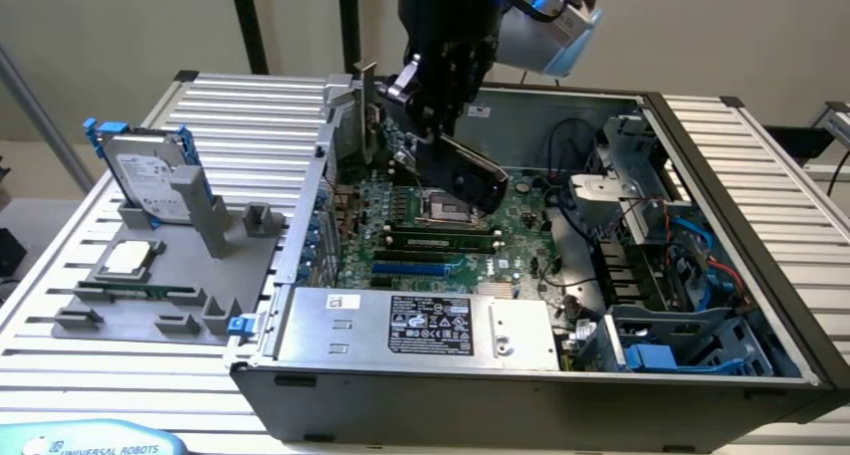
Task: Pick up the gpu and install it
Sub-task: 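Insert the gpu into the slot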
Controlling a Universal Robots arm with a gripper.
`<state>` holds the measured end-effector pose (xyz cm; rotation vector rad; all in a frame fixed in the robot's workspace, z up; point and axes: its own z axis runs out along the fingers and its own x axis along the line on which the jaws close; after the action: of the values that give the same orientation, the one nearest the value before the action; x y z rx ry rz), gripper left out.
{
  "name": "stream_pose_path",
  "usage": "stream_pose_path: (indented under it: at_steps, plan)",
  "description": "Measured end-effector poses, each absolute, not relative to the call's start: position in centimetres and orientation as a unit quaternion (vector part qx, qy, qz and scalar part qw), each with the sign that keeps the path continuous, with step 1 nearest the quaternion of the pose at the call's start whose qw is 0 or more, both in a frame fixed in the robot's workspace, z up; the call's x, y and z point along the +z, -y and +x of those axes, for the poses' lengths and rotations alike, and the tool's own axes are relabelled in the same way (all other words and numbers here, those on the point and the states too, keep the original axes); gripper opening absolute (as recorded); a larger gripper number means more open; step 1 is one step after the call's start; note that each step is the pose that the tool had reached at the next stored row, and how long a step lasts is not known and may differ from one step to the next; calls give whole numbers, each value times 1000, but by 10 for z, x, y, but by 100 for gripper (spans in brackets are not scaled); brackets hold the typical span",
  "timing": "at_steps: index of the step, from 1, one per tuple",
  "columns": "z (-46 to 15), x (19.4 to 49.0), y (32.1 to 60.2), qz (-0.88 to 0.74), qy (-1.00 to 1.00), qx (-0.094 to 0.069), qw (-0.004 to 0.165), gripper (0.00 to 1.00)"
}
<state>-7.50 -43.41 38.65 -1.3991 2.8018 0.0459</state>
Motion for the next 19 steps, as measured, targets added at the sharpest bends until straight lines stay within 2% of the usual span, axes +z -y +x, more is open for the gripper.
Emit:
stream_pose_path:
  at_steps: [19]
  plan:
    - [-75,375,434,-594,-804,10,12,27]
